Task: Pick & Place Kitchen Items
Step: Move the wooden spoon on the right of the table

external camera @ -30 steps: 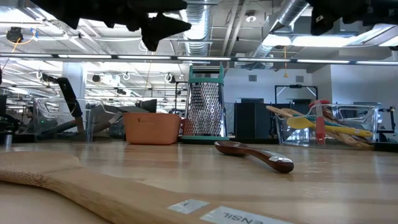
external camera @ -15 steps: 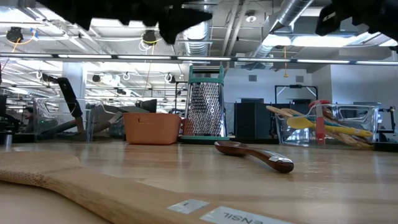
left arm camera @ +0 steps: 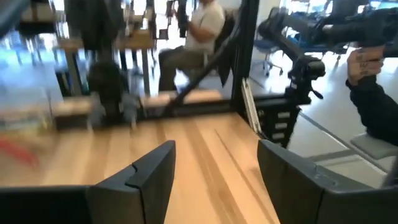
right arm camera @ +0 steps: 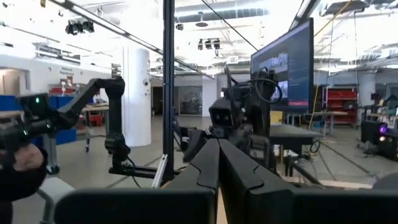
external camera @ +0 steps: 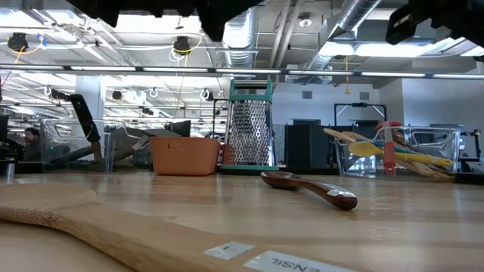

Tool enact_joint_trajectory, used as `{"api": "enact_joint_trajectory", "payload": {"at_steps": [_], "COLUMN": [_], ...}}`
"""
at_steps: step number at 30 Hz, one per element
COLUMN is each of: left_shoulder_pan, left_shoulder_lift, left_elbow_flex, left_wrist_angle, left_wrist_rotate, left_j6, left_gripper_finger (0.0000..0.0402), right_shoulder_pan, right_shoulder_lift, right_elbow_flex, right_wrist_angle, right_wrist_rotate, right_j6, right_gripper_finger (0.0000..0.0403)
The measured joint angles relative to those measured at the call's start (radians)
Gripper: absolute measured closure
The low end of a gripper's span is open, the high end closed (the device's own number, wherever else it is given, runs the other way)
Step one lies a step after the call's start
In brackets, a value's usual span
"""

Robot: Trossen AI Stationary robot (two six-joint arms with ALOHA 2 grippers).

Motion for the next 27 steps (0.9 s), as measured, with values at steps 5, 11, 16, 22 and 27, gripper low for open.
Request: {"api": "enact_joint_trajectory", "payload": {"at_steps": [5,11,16,22,27], "left_shoulder_pan": [0.0,-0.012,-0.014,-0.035,-0.029], "left_shoulder_lift": [0.015,0.159,0.291,0.428,0.479], "left_elbow_flex": [-0.012,0.009,0.071,0.168,0.198], "left_wrist_angle": [-0.169,-0.172,-0.163,-0.164,-0.166], "left_wrist_rotate": [-0.009,-0.015,0.002,0.02,0.012], "left_j6": [-0.19,-0.334,-0.409,-0.441,-0.48], "left_gripper_finger": [0.0192,0.0249,0.0317,0.0394,0.04], "right_shoulder_pan": [0.0,-0.001,-0.002,-0.002,-0.002], "right_shoulder_lift": [0.0,0.0,0.0,0.0,0.0], "right_elbow_flex": [0.0,0.0,0.001,0.001,0.001], "right_wrist_angle": [0.003,0.009,0.004,0.001,0.001], "right_wrist_rotate": [0.01,0.093,0.108,0.109,0.109], "right_j6": [0.015,0.016,0.016,0.004,0.0], "right_gripper_finger": [0.0403,0.0403,0.0403,0.0403,0.0403]}}
